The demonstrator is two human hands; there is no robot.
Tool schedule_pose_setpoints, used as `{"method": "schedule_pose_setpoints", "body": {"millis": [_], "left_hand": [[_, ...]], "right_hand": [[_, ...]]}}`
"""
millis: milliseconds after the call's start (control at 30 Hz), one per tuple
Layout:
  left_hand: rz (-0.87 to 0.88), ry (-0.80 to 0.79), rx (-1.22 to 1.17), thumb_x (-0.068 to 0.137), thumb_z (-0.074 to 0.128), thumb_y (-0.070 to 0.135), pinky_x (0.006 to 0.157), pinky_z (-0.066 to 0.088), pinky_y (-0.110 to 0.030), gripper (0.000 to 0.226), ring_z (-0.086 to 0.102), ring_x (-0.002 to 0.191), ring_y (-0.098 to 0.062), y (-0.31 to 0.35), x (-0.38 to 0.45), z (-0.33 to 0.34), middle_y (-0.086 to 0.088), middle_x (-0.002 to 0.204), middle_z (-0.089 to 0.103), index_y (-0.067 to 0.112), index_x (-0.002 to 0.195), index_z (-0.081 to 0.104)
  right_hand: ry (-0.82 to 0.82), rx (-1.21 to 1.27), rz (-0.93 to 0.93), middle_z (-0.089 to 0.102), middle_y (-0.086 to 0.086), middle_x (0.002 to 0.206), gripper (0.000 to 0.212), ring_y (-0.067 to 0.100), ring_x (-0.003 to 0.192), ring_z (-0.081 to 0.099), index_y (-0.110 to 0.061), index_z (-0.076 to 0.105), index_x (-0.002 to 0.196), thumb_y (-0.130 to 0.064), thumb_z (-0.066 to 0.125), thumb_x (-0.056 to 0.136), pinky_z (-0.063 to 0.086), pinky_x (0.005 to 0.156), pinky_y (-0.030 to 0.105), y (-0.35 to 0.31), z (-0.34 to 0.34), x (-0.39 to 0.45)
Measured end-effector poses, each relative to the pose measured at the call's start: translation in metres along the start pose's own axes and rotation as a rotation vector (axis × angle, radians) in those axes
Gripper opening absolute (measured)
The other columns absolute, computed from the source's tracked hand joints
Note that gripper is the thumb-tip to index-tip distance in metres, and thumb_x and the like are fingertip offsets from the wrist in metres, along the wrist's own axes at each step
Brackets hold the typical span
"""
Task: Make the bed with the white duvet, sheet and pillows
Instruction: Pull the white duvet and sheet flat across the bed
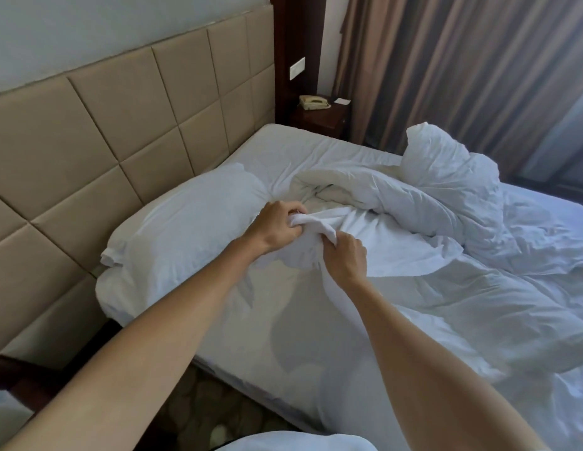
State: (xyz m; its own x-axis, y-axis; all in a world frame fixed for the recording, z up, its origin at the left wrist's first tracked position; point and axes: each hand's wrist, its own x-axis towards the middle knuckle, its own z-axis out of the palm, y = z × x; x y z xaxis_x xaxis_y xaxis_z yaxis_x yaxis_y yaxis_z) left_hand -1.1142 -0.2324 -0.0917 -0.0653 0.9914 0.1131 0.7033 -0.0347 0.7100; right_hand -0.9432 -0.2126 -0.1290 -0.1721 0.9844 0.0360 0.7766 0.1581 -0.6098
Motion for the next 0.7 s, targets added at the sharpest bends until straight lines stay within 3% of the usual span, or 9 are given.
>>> {"method": "schedule_pose_setpoints", "body": {"millis": [133,167,333,400,467,533,567,633,700], "left_hand": [[-0.119,-0.066,0.338,0.072,0.071,0.052,0.098,0.041,-0.046,0.070,0.048,0.122,-0.026,-0.063,-0.010,-0.019,0.003,0.133,0.054,0.036,0.135,0.043],[-0.188,-0.033,0.305,0.073,0.070,0.052,0.097,0.042,-0.047,0.072,0.048,0.123,-0.028,-0.079,-0.013,-0.022,0.002,0.135,0.052,0.037,0.136,0.040],[-0.493,0.144,-0.254,0.079,0.069,0.050,0.083,0.046,-0.036,0.065,0.058,0.111,-0.028,-0.124,-0.010,-0.043,-0.001,0.122,0.060,0.020,0.132,0.047],[-0.707,0.119,-0.589,0.079,0.071,0.052,0.082,0.049,-0.047,0.071,0.053,0.113,-0.030,-0.133,-0.011,-0.062,-0.001,0.123,0.052,0.018,0.134,0.043],[-0.917,0.045,-1.031,0.087,0.072,0.033,0.077,0.051,-0.066,0.059,0.044,0.121,-0.039,-0.149,-0.010,-0.083,-0.006,0.135,0.041,0.014,0.134,0.043],[-0.980,0.064,-1.483,0.088,0.063,0.014,0.075,0.045,-0.077,0.048,0.038,0.123,-0.053,-0.166,-0.008,-0.107,-0.017,0.145,0.033,0.006,0.133,0.046],[-0.994,0.071,-1.623,0.087,0.058,0.016,0.079,0.042,-0.079,0.052,0.037,0.123,-0.059,-0.175,-0.005,-0.116,-0.023,0.146,0.032,0.004,0.135,0.043],[-1.010,0.022,-1.756,0.086,0.052,0.042,0.090,0.037,-0.078,0.066,0.038,0.122,-0.062,-0.183,0.002,-0.130,-0.030,0.142,0.037,-0.001,0.134,0.038],[-1.002,-0.123,-1.680,0.076,0.054,0.067,0.092,0.038,-0.075,0.089,0.045,0.120,-0.059,-0.186,0.017,-0.138,-0.033,0.135,0.046,-0.004,0.129,0.044]], "right_hand": [[0.089,0.067,0.095,0.064,0.014,0.083,0.033,0.037,0.083,0.055,-0.010,0.053,0.074,-0.029,0.041,0.097,0.036,0.073,0.037,-0.033,0.019,0.002],[0.094,0.065,0.087,0.063,0.013,0.082,0.034,0.035,0.081,0.054,-0.009,0.053,0.074,-0.031,0.042,0.097,0.037,0.073,0.037,-0.043,0.024,0.002],[0.161,0.087,0.103,0.059,0.009,0.073,0.040,0.033,0.074,0.056,-0.007,0.057,0.070,-0.034,0.045,0.097,0.036,0.067,0.034,-0.088,0.055,0.000],[0.198,0.104,0.141,0.060,0.009,0.072,0.041,0.033,0.074,0.058,-0.005,0.061,0.073,-0.036,0.047,0.096,0.037,0.066,0.033,-0.100,0.066,0.001],[0.235,0.120,0.172,0.060,0.009,0.070,0.043,0.032,0.071,0.058,-0.004,0.062,0.074,-0.039,0.048,0.096,0.036,0.065,0.032,-0.108,0.074,0.001],[0.250,0.103,0.177,0.058,0.008,0.068,0.046,0.031,0.069,0.056,-0.003,0.063,0.075,-0.042,0.049,0.095,0.035,0.063,0.031,-0.116,0.081,-0.001],[0.234,0.083,0.169,0.058,0.008,0.068,0.046,0.030,0.068,0.055,-0.003,0.063,0.075,-0.042,0.049,0.095,0.035,0.063,0.031,-0.121,0.086,-0.003],[0.173,0.055,0.134,0.059,0.008,0.068,0.045,0.028,0.068,0.052,-0.006,0.064,0.074,-0.044,0.051,0.095,0.037,0.063,0.032,-0.133,0.096,-0.006],[0.093,0.048,0.095,0.058,0.005,0.066,0.046,0.030,0.070,0.056,-0.009,0.064,0.071,-0.047,0.052,0.093,0.037,0.061,0.033,-0.143,0.108,-0.006]]}}
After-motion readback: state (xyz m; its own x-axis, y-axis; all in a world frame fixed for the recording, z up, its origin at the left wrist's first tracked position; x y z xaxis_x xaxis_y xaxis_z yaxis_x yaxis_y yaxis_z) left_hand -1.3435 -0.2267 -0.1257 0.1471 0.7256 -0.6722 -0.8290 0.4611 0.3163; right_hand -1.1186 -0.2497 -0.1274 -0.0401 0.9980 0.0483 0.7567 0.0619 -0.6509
